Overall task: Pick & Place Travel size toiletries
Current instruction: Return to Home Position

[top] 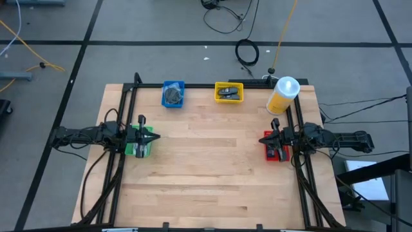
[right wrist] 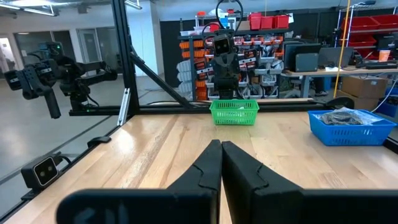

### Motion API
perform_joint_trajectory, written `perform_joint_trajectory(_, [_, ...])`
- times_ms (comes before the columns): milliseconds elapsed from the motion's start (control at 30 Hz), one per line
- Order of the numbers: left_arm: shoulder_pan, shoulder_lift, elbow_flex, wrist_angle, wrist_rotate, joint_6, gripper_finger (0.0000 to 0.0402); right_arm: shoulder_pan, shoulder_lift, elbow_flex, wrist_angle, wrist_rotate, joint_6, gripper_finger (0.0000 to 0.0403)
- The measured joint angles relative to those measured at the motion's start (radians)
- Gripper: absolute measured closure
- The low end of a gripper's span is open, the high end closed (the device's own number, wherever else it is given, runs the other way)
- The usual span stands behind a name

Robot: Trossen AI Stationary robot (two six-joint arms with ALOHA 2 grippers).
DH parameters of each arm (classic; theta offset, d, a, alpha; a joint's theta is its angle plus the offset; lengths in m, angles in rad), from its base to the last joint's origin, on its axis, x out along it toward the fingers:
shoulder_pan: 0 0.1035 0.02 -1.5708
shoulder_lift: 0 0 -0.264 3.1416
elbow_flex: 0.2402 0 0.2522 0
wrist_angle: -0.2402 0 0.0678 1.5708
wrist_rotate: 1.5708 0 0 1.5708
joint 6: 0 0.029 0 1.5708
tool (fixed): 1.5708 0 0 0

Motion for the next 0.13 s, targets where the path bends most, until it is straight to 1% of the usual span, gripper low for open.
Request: perform_joint_trajectory(133, [0.0,0.0,0.0,0.0,0.0,0.0,0.0385,0.0,0.0,0.0,0.0,0.0,0.0,0.0399])
